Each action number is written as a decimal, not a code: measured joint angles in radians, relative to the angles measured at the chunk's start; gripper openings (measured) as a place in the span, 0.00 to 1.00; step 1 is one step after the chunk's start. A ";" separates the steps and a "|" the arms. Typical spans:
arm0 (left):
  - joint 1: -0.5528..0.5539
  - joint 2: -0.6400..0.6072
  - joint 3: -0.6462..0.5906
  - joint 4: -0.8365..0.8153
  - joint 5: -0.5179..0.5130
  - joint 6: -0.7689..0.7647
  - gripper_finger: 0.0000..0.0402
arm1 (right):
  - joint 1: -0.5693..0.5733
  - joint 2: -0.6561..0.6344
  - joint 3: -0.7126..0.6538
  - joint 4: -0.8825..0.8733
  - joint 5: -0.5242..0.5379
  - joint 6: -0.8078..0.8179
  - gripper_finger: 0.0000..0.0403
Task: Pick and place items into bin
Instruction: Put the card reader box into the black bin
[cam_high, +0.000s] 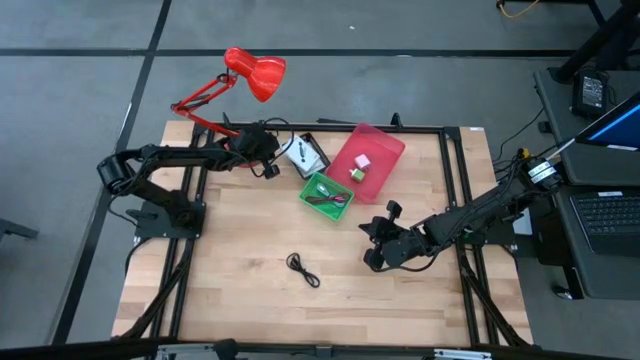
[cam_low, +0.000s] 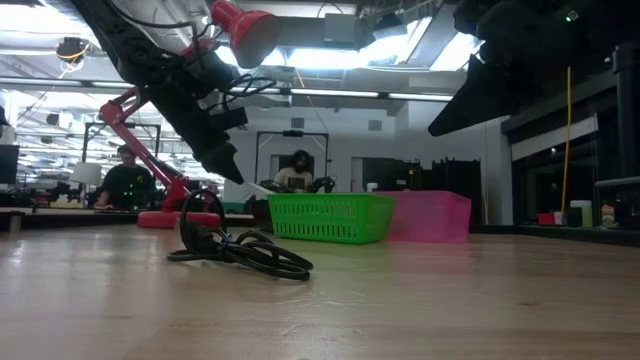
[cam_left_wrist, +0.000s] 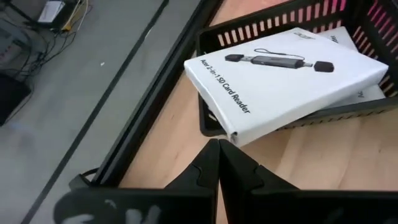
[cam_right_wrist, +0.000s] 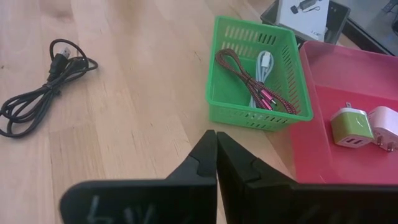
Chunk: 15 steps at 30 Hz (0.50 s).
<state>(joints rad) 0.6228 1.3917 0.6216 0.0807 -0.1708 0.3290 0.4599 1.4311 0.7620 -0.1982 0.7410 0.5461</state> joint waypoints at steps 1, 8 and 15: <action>0.000 -0.001 0.000 0.000 0.000 0.000 0.00 | 0.000 0.000 0.000 0.000 0.000 0.000 0.00; -0.001 -0.001 0.000 -0.007 0.043 -0.002 0.00 | 0.000 0.000 0.000 0.000 0.000 0.000 0.00; -0.001 -0.001 0.000 -0.023 0.133 -0.002 0.00 | 0.000 0.000 0.000 0.000 0.000 0.000 0.00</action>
<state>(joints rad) 0.6216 1.3907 0.6216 0.0574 -0.0380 0.3271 0.4599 1.4311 0.7620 -0.1986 0.7410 0.5458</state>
